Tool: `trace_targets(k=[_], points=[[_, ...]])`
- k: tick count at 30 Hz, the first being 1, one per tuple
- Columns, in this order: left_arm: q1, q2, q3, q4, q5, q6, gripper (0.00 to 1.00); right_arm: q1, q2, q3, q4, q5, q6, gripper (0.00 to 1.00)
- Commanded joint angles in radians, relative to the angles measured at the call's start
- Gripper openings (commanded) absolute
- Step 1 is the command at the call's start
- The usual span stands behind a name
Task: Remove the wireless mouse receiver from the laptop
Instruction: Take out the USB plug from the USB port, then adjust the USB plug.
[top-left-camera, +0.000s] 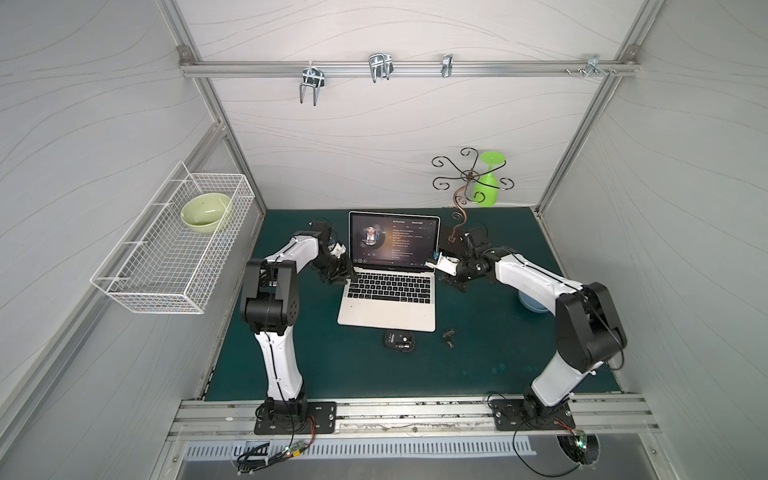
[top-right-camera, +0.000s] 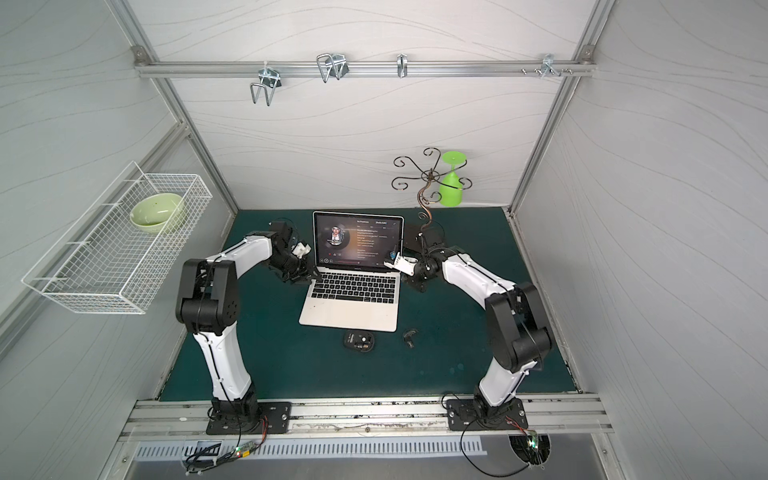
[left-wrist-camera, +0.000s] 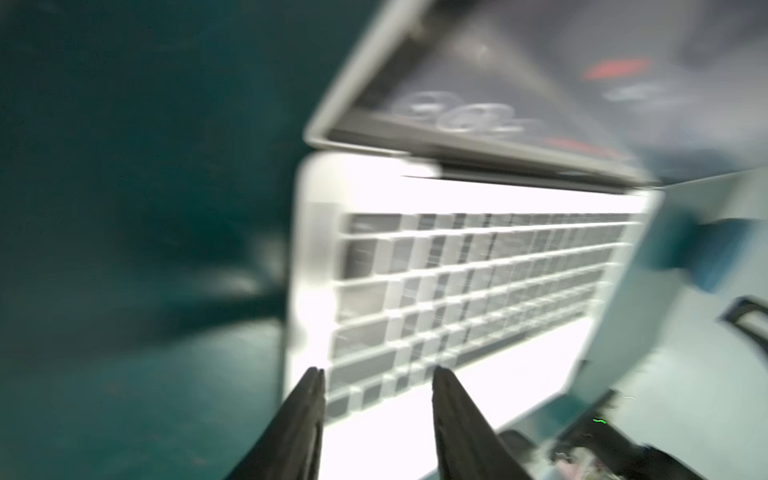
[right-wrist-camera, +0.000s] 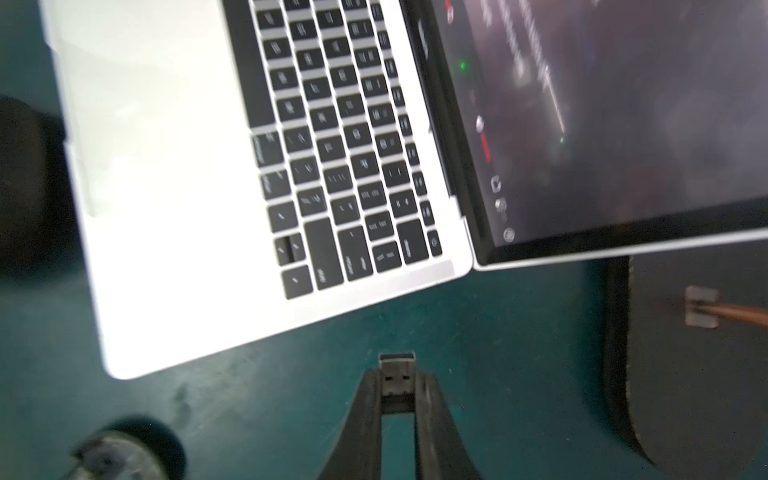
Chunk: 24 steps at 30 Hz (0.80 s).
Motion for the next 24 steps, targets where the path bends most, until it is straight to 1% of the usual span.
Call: trace_targets(k=[1,3,7,10,12,16,20,22,24], points=[[-0.016,-0.192,-0.064,0.183,0.269,-0.148,0.49,0.067,-0.118,-0.012,-0.044,-0.016,0.091,0.07],[-0.023,-0.28,-0.131,0.262,0.317,-0.215,0.51,0.101,-0.188,-0.028,-0.041,-0.031,0.132,0.07],[-0.064,-0.451,-0.259,0.386,0.402,-0.314,0.54,0.195,-0.342,-0.103,-0.038,-0.057,0.144,0.08],[-0.13,-0.551,-0.313,0.389,0.415,-0.319,0.56,0.247,-0.434,-0.139,-0.055,-0.051,0.157,0.08],[-0.17,-0.598,-0.349,0.39,0.413,-0.334,0.57,0.264,-0.477,-0.143,-0.063,-0.031,0.178,0.08],[-0.25,-0.665,-0.398,0.441,0.389,-0.375,0.58,0.304,-0.528,-0.158,-0.069,-0.026,0.178,0.08],[-0.34,-0.677,-0.37,0.4,0.342,-0.364,0.58,0.363,-0.522,-0.146,-0.092,0.031,0.155,0.09],[-0.365,-0.675,-0.355,0.371,0.312,-0.346,0.57,0.383,-0.511,-0.139,-0.095,0.054,0.145,0.08],[-0.382,-0.672,-0.351,0.379,0.304,-0.354,0.55,0.398,-0.502,-0.133,-0.093,0.074,0.14,0.09]])
